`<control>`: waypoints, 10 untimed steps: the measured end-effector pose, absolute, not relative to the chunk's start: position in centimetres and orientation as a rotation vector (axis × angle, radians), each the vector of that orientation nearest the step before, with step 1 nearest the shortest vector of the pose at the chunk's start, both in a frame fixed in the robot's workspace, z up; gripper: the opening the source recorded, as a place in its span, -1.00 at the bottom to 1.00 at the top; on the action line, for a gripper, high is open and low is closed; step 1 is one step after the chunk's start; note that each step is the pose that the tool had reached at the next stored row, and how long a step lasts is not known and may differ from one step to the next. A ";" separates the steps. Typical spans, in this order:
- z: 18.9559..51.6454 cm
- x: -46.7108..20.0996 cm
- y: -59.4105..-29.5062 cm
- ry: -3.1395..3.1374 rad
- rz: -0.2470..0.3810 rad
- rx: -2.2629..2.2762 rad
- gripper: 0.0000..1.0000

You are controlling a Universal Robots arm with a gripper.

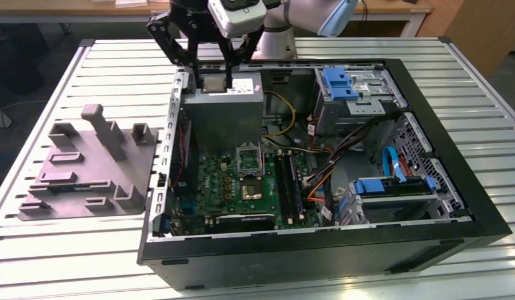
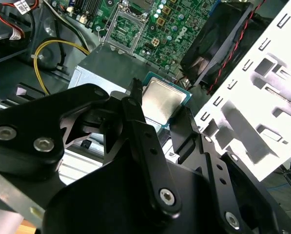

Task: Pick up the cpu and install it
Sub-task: 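Pick up the cpu and move it towards the insertion slot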

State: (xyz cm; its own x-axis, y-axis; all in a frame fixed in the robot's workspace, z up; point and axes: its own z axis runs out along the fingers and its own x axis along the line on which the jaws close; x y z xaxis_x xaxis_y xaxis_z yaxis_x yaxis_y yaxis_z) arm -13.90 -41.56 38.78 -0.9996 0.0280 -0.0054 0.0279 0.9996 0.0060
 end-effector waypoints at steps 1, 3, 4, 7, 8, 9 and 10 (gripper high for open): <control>38.8 -13.9 -41.6 3.136 0.009 0.044 -0.06; 38.8 -13.6 -41.5 3.136 0.009 0.044 -0.06; 38.8 -13.3 -41.6 3.136 0.009 0.044 -0.06; 38.8 -13.0 -41.6 3.136 0.009 0.044 -0.06; 38.8 -13.0 -41.6 3.136 0.009 0.044 -0.06; 38.8 -13.0 -41.6 3.136 0.009 0.044 -0.06; 38.8 -13.0 -41.6 3.136 0.009 0.044 -0.06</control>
